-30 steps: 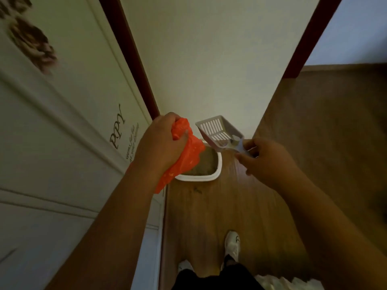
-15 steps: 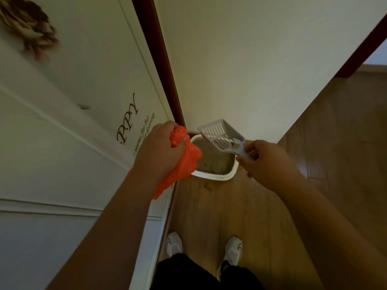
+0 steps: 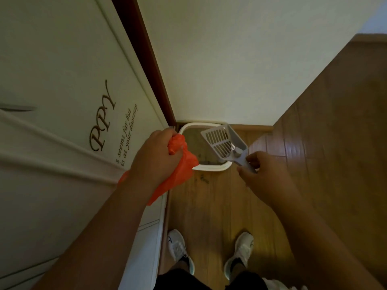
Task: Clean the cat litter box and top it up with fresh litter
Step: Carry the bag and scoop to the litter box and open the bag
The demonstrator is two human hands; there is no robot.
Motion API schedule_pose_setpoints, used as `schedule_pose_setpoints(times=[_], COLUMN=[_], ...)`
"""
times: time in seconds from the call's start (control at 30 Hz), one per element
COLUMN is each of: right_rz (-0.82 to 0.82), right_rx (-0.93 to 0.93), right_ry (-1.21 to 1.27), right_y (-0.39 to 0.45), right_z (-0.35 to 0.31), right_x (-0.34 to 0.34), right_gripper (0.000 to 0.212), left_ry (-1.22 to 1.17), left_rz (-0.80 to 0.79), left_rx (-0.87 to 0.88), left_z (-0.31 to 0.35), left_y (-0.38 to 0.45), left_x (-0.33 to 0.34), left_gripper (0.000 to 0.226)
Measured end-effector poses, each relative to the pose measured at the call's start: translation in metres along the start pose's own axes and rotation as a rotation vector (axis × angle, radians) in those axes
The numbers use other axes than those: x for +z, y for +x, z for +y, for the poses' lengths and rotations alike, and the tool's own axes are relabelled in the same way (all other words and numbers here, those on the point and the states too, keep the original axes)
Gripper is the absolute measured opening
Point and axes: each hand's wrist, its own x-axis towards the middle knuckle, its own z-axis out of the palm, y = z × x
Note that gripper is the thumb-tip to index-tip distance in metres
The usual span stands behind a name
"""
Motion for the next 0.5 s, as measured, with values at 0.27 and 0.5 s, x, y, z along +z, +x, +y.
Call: schedule_pose_setpoints(times=[0.27,0.5], right_rz=[-0.025,-0.035], right_rx=[-0.015,0.027], right_ry=[0.095,0.122], right_y=[0.062,0.117], right_z=[0.071,0.174], right_x=[0.071,0.142], right_gripper=[0.019,0.021], left_ry=[-0.016,-0.075], left_rz=[-0.053,-0.014], left_rx=[-0.057,-0.126], left_z=[-0.049,-0.099], left_y=[0.009,0.022], left_x=[0.105,0.228], left_gripper=[0.028,0.026])
